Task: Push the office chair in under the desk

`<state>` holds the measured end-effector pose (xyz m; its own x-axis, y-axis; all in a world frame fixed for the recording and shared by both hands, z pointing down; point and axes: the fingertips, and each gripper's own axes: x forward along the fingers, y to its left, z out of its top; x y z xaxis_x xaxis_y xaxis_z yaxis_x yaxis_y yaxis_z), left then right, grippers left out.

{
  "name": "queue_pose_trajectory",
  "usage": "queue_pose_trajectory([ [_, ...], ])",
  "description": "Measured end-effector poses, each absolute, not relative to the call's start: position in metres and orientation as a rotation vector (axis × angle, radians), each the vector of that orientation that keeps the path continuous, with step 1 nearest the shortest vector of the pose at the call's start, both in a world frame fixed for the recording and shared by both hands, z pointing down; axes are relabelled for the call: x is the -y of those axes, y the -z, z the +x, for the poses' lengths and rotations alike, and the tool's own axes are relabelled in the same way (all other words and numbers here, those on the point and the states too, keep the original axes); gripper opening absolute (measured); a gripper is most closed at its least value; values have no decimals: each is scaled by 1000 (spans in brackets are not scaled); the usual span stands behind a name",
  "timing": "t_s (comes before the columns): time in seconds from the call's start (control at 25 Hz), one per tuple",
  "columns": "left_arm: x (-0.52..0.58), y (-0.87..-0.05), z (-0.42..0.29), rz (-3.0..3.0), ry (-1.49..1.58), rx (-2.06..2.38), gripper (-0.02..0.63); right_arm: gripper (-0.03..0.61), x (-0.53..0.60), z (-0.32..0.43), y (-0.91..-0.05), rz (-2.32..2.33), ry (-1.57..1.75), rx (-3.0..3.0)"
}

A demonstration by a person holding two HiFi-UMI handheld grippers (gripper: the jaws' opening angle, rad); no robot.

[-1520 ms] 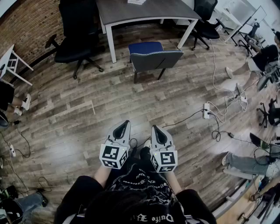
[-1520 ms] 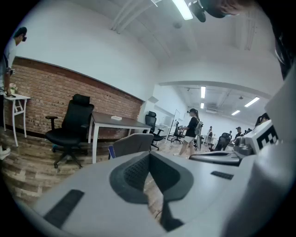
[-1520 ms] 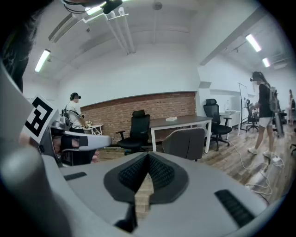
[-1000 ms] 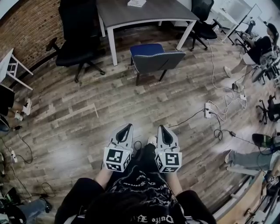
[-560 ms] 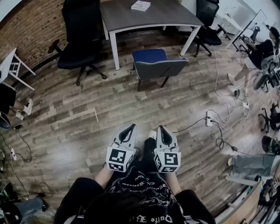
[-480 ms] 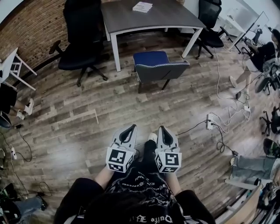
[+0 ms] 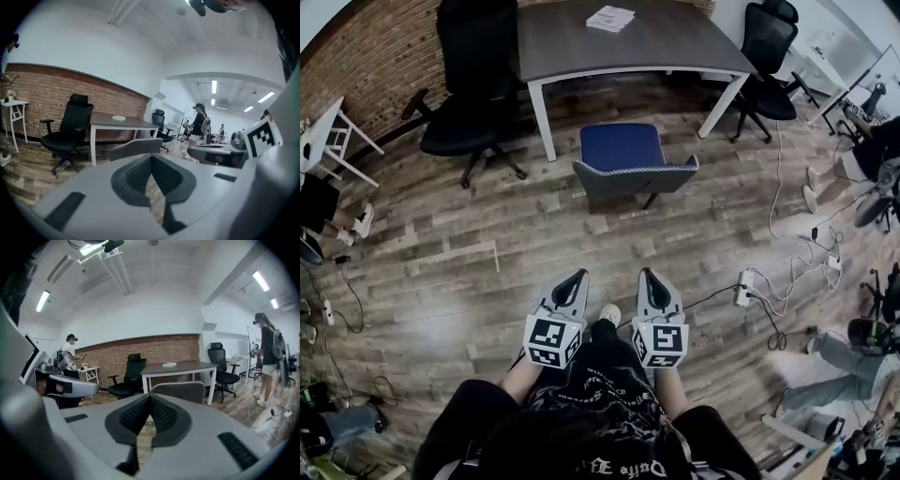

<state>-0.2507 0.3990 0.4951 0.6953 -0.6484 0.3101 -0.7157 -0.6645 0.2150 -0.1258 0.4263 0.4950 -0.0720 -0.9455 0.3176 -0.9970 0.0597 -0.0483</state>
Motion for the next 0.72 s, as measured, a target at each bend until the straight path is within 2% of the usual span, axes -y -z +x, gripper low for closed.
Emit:
queue_pose_trajectory([
  [0.36,-369,-501,-184,2524,-294,1140,6,3,-387,-73,-499,1851,-364,2218],
  [0.72,-355,-510,-166,2505,-311,1170,6,3,-385,-62,-509,1795,-412,2244],
])
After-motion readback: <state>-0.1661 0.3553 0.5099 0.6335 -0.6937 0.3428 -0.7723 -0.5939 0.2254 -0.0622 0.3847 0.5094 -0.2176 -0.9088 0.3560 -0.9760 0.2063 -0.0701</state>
